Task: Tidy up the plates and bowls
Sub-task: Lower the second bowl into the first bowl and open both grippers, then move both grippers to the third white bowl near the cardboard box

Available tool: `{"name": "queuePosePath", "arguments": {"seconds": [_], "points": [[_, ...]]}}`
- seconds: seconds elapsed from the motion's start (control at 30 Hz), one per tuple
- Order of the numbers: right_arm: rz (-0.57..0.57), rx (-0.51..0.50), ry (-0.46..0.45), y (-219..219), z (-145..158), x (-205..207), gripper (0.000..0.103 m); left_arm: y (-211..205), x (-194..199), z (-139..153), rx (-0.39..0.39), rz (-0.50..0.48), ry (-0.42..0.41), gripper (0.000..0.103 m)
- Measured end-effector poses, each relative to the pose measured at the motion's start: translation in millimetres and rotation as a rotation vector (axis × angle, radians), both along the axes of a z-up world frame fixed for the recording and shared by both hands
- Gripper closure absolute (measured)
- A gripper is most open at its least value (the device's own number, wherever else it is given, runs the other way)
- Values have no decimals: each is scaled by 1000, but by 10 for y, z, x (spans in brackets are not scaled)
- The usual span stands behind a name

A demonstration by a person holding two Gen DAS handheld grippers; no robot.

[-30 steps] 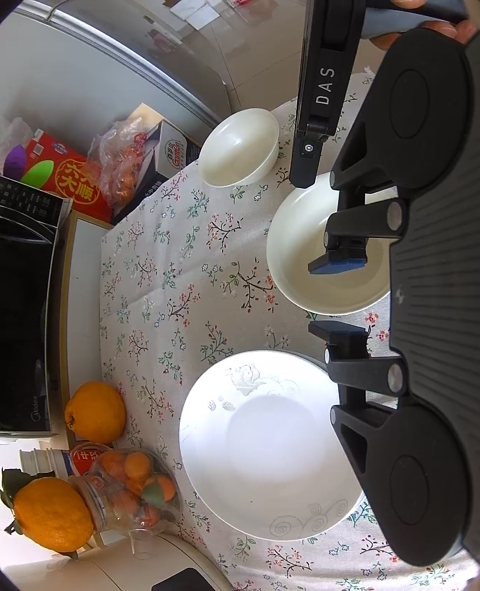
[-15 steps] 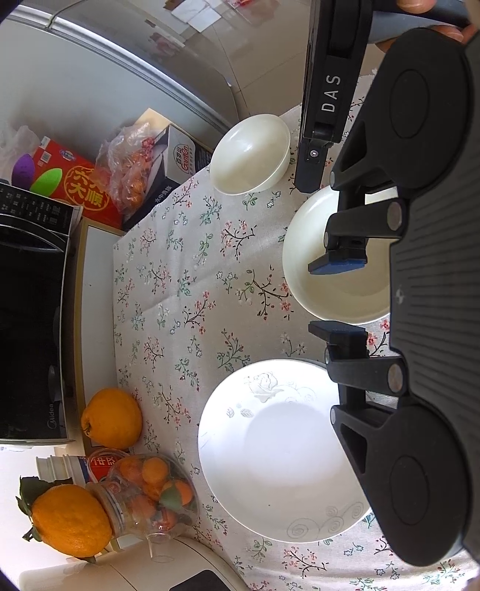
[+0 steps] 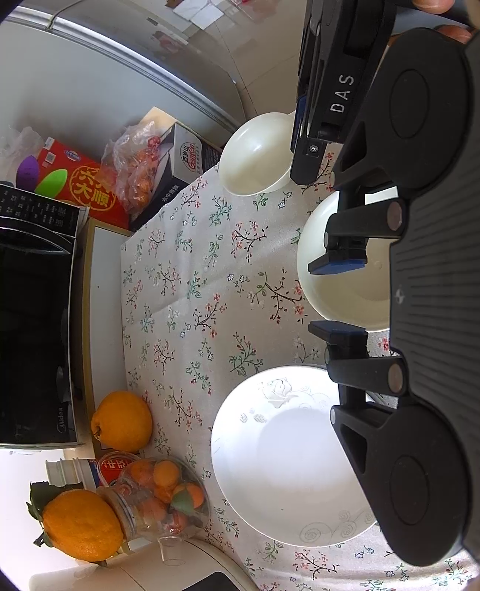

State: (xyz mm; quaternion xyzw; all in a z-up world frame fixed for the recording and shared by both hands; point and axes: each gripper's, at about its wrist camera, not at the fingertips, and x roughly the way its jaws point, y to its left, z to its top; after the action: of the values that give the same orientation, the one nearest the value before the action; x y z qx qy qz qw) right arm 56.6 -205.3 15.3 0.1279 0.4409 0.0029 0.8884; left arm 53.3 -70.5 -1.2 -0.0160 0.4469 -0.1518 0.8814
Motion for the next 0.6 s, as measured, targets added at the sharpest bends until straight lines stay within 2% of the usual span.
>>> {"name": "queuePosePath", "arguments": {"seconds": [0.13,0.27,0.3,0.4,0.47,0.5,0.6], "points": [[-27,-44,-12,-31,9,1,67,-67,22,19,-4,-6,-11,78],[-111,-71,-33,-160,37,-9,39,-144,69,69,-6,-5,-40,77],[-147,-67,-46,-225,47,-21,35,-166,87,87,-8,-8,-46,76],[-260,-23,-74,-441,68,-57,27,-234,147,156,-25,-22,-66,59],[-368,10,-90,-627,60,-101,23,-289,183,187,-43,-36,-75,27],[-412,11,-93,-706,50,-123,22,-313,209,196,-52,-41,-78,23],[-531,8,-80,-915,-15,-169,22,-418,302,190,-94,-50,-52,24]]}}
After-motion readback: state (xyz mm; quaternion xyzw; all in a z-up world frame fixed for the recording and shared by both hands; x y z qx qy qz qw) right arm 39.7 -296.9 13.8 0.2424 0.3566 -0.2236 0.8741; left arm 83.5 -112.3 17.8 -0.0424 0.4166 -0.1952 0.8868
